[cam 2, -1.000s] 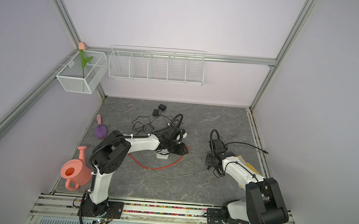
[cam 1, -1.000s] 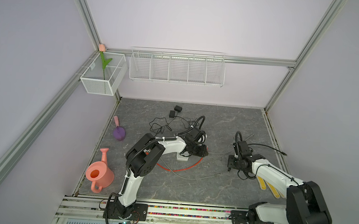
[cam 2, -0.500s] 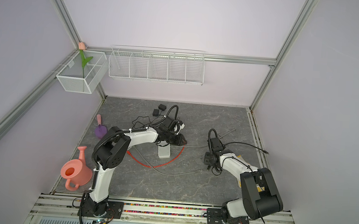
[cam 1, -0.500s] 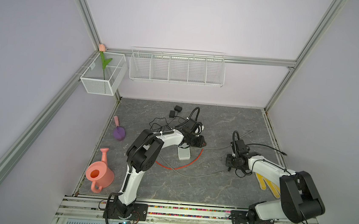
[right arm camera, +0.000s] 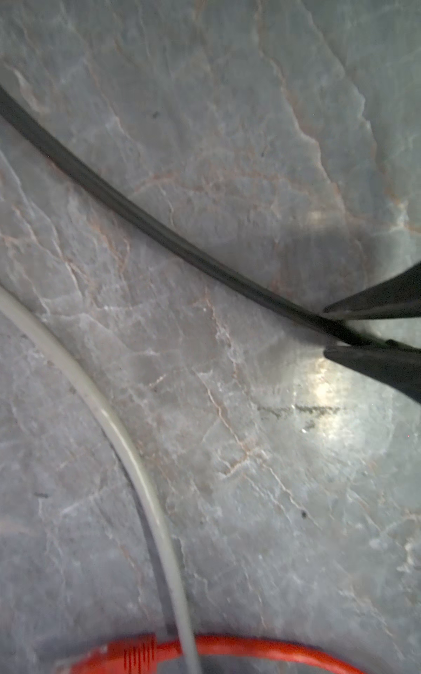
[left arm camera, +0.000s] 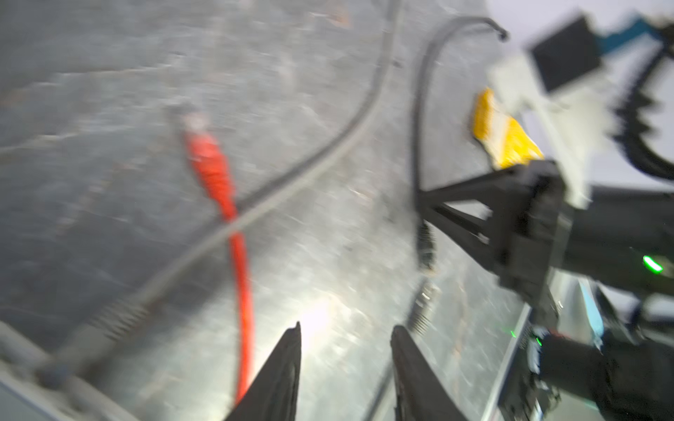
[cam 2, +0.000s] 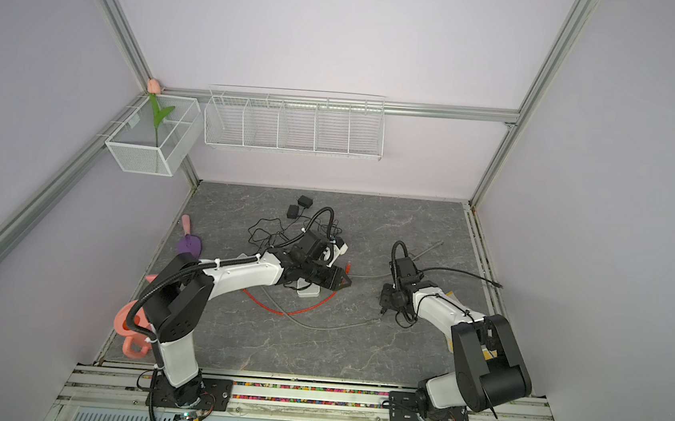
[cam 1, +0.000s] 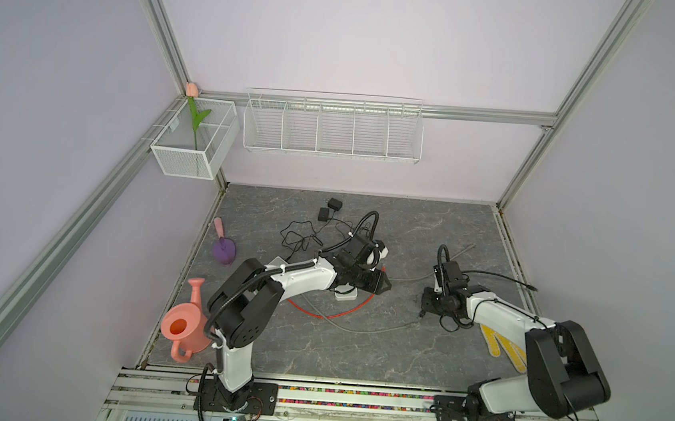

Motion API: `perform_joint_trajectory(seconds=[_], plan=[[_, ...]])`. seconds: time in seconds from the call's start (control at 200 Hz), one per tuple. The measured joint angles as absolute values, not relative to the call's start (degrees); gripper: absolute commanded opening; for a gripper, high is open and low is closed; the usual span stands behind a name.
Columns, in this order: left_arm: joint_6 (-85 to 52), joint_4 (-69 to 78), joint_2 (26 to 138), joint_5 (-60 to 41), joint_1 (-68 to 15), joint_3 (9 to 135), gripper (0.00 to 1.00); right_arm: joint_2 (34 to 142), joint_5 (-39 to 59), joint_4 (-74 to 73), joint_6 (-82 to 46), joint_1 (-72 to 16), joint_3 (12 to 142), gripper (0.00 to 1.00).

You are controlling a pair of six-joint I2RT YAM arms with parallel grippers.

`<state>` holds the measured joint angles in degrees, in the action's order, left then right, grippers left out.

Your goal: Insert the plug into the switch port

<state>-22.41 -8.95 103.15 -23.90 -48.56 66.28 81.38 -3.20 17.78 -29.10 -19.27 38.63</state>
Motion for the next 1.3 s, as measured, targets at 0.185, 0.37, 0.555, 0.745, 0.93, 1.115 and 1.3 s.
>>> perform_joint_trajectory(seconds=[0.185, 0.37, 0.555, 0.745, 0.93, 1.115, 1.3], plan=[[-22.28, -4.32, 98.39, -25.89, -51.20, 58.83, 0.50, 70.76, 0.89, 17.32, -32.01, -19.20, 38.24, 0.07], [-23.16, -0.80, 95.59, -26.28, -51.77, 53.23, 0.54, 65.82, 3.27, 17.32, -33.17, -19.22, 38.26, 0.21], [-21.78, -1.06, 94.26, -23.03, -54.33, 54.41, 0.54, 66.89, 0.23, 20.73, -32.56, -18.90, 38.46, 0.54], [-18.85, -6.42, 100.71, -16.01, -58.74, 65.30, 0.54, 64.18, -4.71, 22.79, -34.17, -18.50, 36.14, 0.55], [-17.72, -12.10, 110.74, -11.79, -60.49, 76.51, 0.52, 53.19, -11.11, 27.94, -34.65, -18.06, 36.60, 0.58], [-16.73, -18.72, 119.35, -7.42, -62.85, 85.78, 0.52, 48.16, -14.35, 32.16, -34.02, -17.17, 38.68, 0.58], [-16.19, -23.42, 122.98, -4.14, -65.54, 89.86, 0.52, 46.41, -15.11, 34.41, -33.47, -16.64, 38.68, 0.58]])
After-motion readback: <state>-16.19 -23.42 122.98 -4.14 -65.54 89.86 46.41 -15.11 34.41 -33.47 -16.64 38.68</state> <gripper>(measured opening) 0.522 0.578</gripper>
